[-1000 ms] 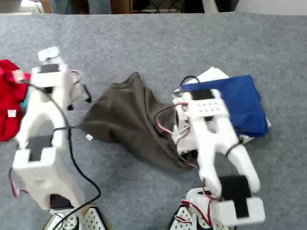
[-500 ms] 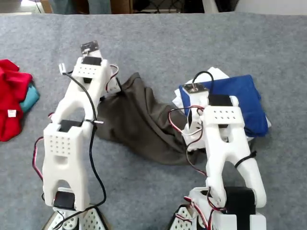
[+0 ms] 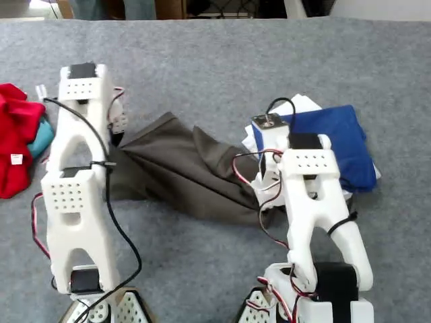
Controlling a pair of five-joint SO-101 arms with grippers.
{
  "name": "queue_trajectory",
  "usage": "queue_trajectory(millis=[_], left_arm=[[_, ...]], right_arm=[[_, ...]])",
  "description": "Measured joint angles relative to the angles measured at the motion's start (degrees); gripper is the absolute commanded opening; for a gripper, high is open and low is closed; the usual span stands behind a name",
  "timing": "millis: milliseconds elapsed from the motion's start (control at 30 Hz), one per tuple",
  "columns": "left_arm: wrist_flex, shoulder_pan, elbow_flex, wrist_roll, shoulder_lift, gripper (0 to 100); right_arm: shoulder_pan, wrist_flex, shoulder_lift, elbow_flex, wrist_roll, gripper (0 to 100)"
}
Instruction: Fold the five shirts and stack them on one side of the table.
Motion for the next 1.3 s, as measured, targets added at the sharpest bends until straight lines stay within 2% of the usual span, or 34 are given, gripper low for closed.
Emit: queue_trajectory(millis=[167,233,500,700,867,1033,1167,1300], left_arm=[[0.79,-7.91,5.71,-9.05,-1.85,3],[1.05,-11.08,9.67,-13.71,-5.01,3],[0.88,-27.69,27.16,-33.14,-27.6,3],[0.88,-36.04,44.31,-45.1,-44.48,3],[0.88,-43.6,56.88,-53.54,-55.12,3],[0.88,-51.43,58.9,-58.02,-59.34,3],[0.88,-55.38,58.81,-60.66,-59.43,6],[0.88,-55.91,58.73,-61.19,-59.34,21]], right_arm=[[-0.09,0.0,0.0,-4.66,-1.32,29.6],[-0.35,0.0,0.0,-6.59,-2.02,33.3],[-1.85,-4.31,0.0,-17.05,-5.89,27.9],[-10.9,-15.82,0.53,-19.87,-13.54,21.7],[-17.32,-27.08,12.22,-21.98,-19.78,27.1],[-18.29,-24.88,30.95,-31.38,-24.88,36.4],[-19.87,-16.09,43.25,-41.14,-25.32,31.2],[-22.33,-7.47,52.13,-50.73,-25.32,10.9]])
